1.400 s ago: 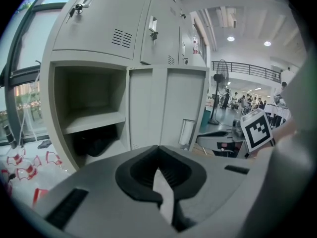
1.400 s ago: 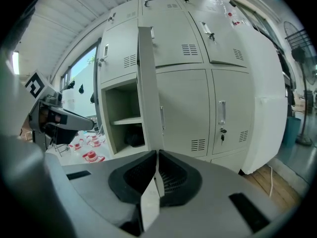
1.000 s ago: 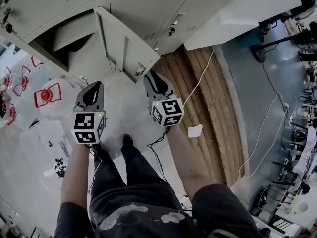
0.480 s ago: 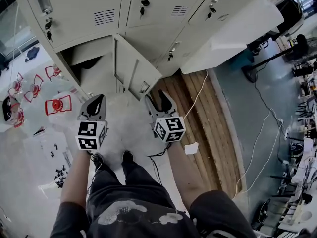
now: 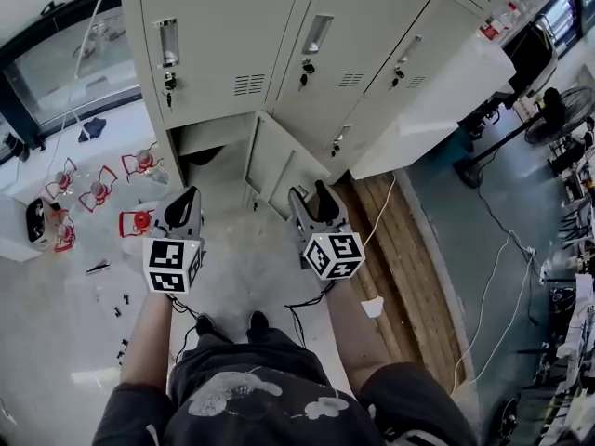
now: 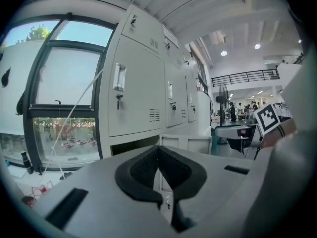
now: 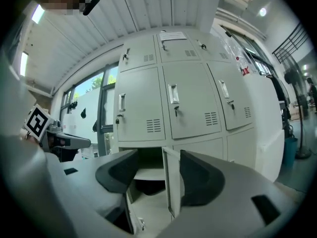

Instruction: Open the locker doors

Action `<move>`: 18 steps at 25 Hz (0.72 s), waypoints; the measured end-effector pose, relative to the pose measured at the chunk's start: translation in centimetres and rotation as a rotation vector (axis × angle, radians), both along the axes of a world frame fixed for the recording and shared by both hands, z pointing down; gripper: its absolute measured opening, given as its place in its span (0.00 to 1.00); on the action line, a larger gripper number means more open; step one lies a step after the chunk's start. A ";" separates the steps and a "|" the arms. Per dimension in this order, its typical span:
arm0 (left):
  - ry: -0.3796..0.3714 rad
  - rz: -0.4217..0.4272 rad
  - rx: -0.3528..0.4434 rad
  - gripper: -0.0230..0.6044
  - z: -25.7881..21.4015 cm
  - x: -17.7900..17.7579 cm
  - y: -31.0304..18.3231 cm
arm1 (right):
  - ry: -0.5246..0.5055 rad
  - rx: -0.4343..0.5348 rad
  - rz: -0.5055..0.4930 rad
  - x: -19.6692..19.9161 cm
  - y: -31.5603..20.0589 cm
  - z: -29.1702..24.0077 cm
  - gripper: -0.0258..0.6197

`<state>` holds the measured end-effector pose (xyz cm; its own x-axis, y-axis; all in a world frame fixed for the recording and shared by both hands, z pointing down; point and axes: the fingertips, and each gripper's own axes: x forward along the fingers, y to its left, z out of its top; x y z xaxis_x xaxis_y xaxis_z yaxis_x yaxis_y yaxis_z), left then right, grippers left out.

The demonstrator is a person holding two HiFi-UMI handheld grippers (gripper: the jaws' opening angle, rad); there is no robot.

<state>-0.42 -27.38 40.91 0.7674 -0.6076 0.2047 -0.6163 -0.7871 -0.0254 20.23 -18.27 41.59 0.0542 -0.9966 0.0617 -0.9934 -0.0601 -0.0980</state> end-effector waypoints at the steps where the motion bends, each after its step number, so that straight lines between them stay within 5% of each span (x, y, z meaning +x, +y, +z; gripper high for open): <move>1: 0.004 -0.004 0.011 0.05 -0.6 -0.9 -0.1 | 0.007 0.016 -0.005 -0.7 -0.5 -1.0 0.45; 18: 0.086 -0.111 0.109 0.05 -9.1 -15.7 -3.9 | 0.049 0.168 -0.192 -16.8 -9.9 -14.1 0.45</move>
